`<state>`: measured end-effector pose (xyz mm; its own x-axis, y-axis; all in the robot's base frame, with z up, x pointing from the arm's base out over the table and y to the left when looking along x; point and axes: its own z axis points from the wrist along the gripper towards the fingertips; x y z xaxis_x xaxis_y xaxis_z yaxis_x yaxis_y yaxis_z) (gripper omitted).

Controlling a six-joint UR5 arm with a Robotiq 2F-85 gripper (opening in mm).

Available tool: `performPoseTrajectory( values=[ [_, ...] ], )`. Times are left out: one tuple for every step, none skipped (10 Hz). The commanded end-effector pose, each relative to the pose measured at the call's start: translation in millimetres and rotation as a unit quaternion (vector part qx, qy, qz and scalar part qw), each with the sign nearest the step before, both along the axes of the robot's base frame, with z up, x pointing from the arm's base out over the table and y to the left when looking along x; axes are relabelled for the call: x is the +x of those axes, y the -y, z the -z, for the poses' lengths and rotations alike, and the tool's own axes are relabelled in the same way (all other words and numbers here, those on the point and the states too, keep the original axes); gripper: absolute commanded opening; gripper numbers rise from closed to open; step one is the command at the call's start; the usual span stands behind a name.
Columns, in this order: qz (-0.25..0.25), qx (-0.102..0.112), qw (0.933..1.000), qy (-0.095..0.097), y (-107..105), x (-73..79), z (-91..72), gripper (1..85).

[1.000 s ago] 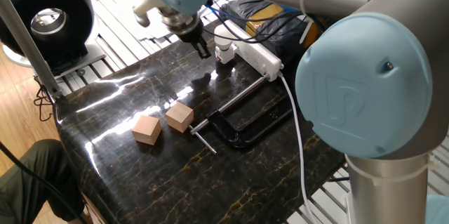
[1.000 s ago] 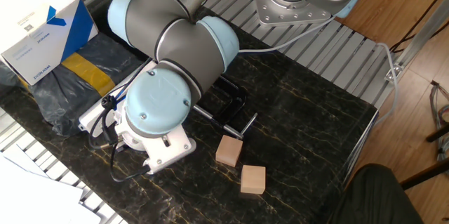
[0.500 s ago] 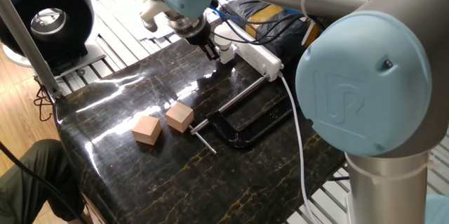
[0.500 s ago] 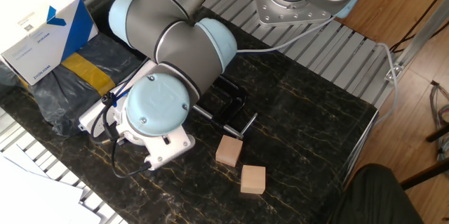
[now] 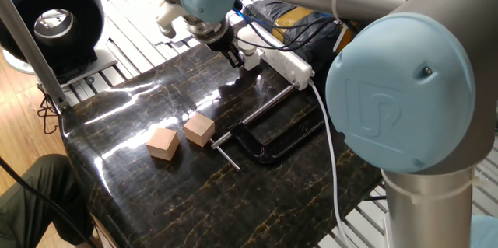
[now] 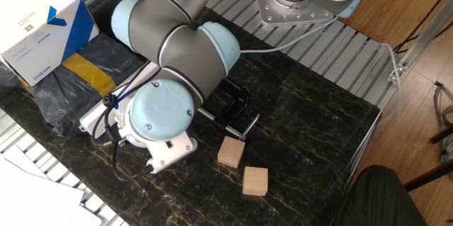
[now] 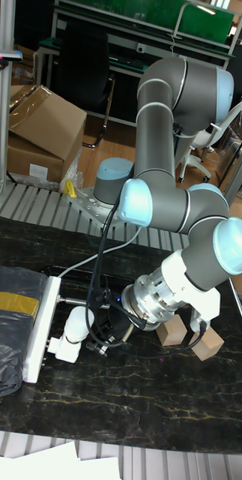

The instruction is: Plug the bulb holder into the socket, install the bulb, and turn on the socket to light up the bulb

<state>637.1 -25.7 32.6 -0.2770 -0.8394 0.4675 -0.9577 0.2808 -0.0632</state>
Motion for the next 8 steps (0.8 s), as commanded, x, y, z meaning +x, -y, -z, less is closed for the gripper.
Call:
performPoseTrajectory(
  values=[
    [0.008,-0.003,1.0,-0.005,3.0,-4.2,-1.8,1.0],
    [0.006,-0.011,0.9999,-0.002,8.2,-2.9,-5.5,1.0],
    [-0.001,-0.019,0.9998,0.002,14.9,0.4,-8.6,1.0],
    [-0.005,-0.016,0.9998,0.005,18.7,2.7,-7.4,1.0],
    [-0.007,-0.016,0.9998,0.006,21.0,3.6,-7.5,1.0],
    [-0.005,-0.021,0.9997,0.004,23.0,1.8,-10.1,1.0],
    [0.0,-0.021,0.9998,-0.002,22.2,-3.0,-10.6,1.0],
    [0.003,-0.022,0.9997,-0.004,21.5,-5.8,-11.0,1.0]
  ],
)
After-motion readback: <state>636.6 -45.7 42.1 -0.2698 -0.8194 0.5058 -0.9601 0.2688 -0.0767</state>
